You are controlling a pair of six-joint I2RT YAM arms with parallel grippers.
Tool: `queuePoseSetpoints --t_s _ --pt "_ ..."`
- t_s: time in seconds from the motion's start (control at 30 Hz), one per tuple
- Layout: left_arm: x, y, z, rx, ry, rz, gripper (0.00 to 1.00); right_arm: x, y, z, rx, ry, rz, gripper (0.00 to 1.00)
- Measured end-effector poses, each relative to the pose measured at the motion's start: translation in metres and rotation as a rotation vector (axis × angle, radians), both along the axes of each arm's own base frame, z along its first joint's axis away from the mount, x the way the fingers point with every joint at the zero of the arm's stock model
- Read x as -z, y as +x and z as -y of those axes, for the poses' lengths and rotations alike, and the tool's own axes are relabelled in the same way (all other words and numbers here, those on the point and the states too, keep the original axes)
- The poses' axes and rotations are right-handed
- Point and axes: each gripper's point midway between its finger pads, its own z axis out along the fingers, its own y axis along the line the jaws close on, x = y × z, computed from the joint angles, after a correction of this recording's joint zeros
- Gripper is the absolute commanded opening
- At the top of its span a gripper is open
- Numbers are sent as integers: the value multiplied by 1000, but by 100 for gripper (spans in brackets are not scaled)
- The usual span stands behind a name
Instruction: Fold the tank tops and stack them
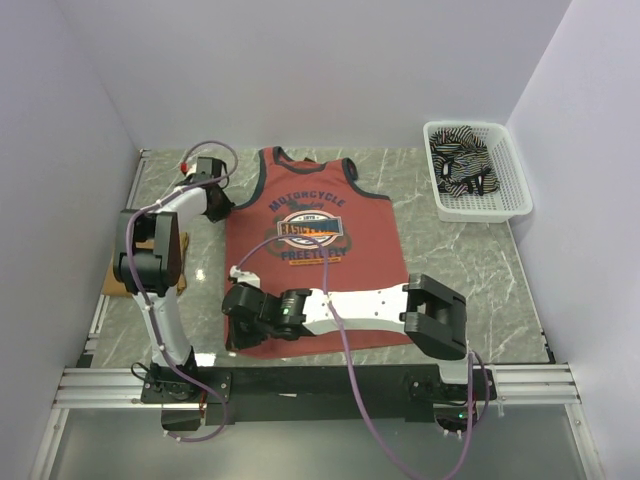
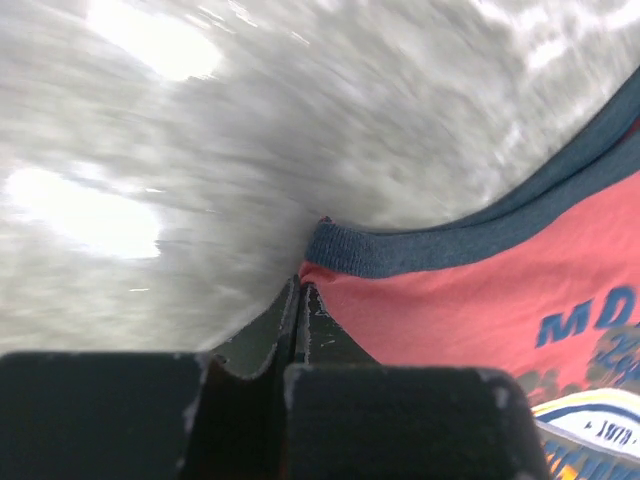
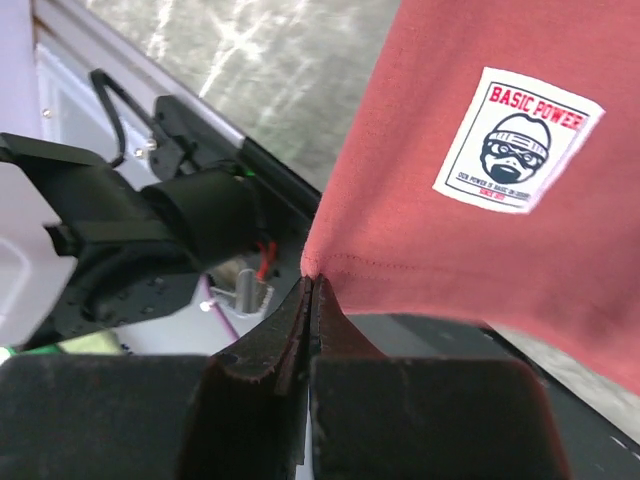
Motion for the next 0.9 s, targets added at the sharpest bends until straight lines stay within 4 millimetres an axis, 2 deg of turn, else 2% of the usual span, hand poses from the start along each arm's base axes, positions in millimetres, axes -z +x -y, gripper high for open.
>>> queuePoseSetpoints --t_s 0.17,0.27,0.37,0.43,0.63,0.73,0.9 --pt "-20 -3 -23 -65 58 19 1 -3 -6 -10 -24 20 -14 0" --pt "-30 -2 -24 -70 61 41 0 -5 -6 -10 -24 29 -10 0" --pt "-41 2 -16 -55 61 52 0 -7 -7 2 -20 31 -7 0" --pt "-51 5 -4 -34 71 64 0 -8 -7 16 -9 34 -1 0" --pt "-78 21 61 80 65 126 1 -11 3 65 71 52 7 0" --pt "-78 23 85 122 61 130 0 -3 7 93 119 45 -1 0" --pt "-61 24 118 171 57 101 0 15 7 125 178 21 -12 0"
